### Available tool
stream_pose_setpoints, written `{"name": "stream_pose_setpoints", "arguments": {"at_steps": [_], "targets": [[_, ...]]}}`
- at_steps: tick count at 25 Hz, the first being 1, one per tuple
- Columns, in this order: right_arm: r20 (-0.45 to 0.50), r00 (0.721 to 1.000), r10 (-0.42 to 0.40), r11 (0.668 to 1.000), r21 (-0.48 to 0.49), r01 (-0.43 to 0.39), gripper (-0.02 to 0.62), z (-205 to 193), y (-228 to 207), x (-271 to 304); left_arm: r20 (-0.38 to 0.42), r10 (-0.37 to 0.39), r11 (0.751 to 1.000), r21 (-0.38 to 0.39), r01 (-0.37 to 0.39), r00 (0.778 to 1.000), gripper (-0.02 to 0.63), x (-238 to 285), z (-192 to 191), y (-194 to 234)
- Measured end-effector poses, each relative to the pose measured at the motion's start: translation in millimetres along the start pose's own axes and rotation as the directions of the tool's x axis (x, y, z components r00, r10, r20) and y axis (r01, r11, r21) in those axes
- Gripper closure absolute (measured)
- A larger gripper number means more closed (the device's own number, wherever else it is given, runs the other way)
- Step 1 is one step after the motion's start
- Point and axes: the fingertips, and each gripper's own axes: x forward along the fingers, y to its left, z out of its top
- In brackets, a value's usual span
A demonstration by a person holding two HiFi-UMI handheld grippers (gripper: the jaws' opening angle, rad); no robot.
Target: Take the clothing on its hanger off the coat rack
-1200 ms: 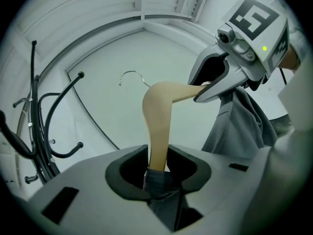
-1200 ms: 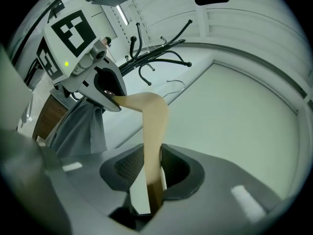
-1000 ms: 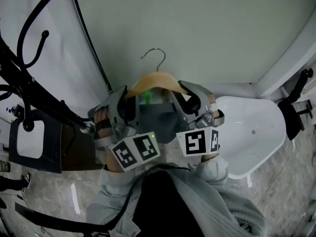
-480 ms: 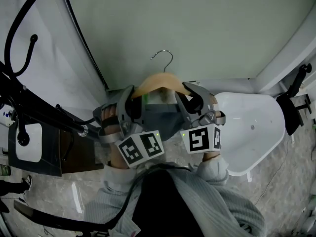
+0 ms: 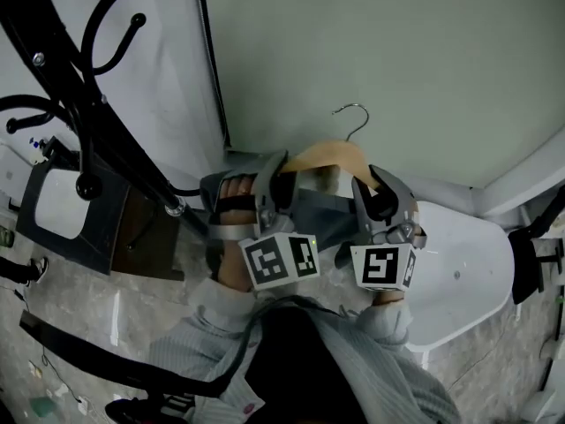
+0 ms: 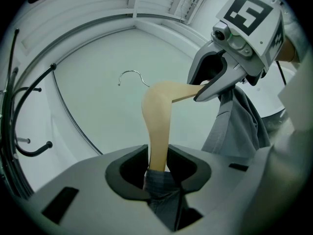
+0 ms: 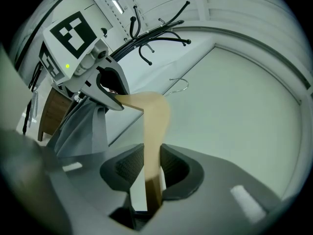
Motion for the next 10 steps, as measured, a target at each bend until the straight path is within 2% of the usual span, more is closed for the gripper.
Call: {"name": "stream_pose_setpoints", "arguments": {"at_steps": [10], "targets": [[-0.013, 1.000, -0.006, 1.000, -0.005, 0.006, 0.494, 1.9, 3.0, -8.0, -0.002, -0.001, 1.000, 0.004, 0.001, 1.000, 0.489, -7.6, -0.9, -0.6]]}}
